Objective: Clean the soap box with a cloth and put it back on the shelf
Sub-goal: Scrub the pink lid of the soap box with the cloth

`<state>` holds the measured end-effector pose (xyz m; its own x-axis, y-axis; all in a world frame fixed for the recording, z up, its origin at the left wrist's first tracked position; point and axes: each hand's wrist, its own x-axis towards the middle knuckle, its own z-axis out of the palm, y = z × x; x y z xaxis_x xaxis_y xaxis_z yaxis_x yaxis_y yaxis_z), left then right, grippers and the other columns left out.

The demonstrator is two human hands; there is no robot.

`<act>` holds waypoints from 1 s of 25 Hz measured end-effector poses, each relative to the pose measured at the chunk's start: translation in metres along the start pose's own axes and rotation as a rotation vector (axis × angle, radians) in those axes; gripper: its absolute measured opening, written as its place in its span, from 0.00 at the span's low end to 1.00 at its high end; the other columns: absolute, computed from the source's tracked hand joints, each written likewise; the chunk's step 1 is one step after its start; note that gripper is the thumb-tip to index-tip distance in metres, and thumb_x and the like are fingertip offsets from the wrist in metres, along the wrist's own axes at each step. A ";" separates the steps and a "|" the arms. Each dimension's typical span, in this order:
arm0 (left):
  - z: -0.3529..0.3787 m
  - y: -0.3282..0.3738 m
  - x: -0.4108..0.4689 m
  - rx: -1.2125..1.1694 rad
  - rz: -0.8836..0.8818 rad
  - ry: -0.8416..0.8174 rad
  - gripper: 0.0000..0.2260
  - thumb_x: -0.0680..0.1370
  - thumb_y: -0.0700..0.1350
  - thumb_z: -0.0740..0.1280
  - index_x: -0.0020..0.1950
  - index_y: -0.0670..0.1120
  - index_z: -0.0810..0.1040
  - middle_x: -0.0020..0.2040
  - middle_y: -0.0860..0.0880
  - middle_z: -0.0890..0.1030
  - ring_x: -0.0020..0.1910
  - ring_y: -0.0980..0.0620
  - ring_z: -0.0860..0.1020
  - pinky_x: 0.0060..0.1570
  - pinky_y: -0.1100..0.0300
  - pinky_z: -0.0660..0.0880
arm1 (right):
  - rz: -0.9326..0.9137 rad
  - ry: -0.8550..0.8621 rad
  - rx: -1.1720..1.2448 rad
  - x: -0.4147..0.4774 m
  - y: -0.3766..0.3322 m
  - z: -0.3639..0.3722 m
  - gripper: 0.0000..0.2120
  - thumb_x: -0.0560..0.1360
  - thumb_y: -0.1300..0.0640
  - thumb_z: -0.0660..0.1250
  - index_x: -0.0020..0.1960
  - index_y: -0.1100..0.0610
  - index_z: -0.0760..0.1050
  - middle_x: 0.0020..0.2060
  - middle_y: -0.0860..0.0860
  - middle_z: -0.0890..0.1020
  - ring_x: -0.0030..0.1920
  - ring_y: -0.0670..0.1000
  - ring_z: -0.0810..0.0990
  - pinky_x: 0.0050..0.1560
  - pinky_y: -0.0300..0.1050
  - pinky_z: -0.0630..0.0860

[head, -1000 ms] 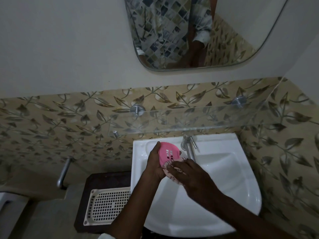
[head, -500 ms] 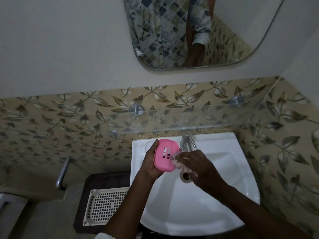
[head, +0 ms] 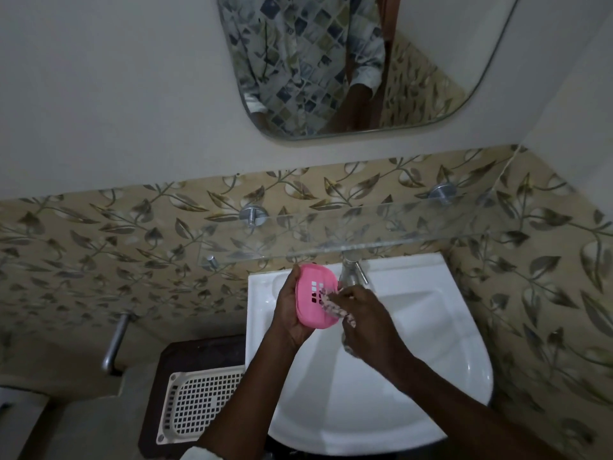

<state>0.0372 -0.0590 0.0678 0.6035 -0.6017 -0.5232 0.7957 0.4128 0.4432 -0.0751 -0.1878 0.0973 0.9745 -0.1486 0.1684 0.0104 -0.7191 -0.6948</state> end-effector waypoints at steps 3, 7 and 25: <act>-0.002 0.001 0.002 -0.015 -0.036 -0.035 0.32 0.60 0.60 0.79 0.54 0.39 0.83 0.49 0.36 0.82 0.45 0.37 0.82 0.47 0.42 0.81 | 0.065 0.049 0.239 -0.004 0.002 -0.004 0.16 0.73 0.67 0.66 0.57 0.54 0.83 0.50 0.52 0.81 0.51 0.49 0.81 0.52 0.39 0.78; -0.014 -0.003 -0.009 -0.093 -0.147 -0.125 0.34 0.71 0.59 0.69 0.69 0.37 0.72 0.61 0.36 0.74 0.52 0.36 0.77 0.55 0.43 0.76 | 0.621 0.256 0.833 0.013 0.039 -0.019 0.18 0.74 0.69 0.68 0.62 0.57 0.77 0.54 0.58 0.83 0.52 0.57 0.84 0.53 0.55 0.82; -0.015 -0.040 -0.034 -0.260 0.092 0.065 0.40 0.73 0.73 0.55 0.65 0.39 0.74 0.52 0.37 0.79 0.50 0.40 0.79 0.49 0.47 0.80 | -0.275 -0.225 -0.085 -0.030 0.009 0.030 0.29 0.71 0.45 0.74 0.69 0.47 0.72 0.70 0.47 0.70 0.68 0.47 0.70 0.62 0.42 0.75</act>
<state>-0.0147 -0.0444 0.0566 0.6689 -0.5123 -0.5386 0.7190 0.6299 0.2937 -0.0973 -0.1698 0.0648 0.9629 0.2044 0.1760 0.2692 -0.7666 -0.5830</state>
